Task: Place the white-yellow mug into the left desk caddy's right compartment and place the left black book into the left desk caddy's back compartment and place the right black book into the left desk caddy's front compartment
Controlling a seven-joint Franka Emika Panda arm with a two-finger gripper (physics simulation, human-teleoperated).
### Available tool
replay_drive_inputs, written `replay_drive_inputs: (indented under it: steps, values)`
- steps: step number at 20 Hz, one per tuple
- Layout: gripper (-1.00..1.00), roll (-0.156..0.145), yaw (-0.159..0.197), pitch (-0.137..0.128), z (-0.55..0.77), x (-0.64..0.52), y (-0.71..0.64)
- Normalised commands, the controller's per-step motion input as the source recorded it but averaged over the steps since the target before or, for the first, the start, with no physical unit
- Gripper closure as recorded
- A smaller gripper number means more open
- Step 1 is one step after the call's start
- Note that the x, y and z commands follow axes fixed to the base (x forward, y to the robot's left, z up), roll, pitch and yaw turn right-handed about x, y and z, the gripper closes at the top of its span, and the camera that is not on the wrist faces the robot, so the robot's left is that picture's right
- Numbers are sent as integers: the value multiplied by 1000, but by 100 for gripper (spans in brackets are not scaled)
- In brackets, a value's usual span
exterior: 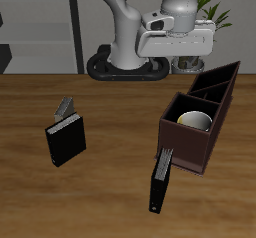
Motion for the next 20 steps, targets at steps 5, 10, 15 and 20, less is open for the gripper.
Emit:
replay_drive_inputs:
  steps: [5,10,15,20]
  values:
    - [-100,-68,-104,-43,174,275,-526]
    - [-100,-29,-75,-14,146,368,-159]
    - [-100,25,-89,-20,110,413,73]
    - [-100,-5,-28,-18,26,472,-26]
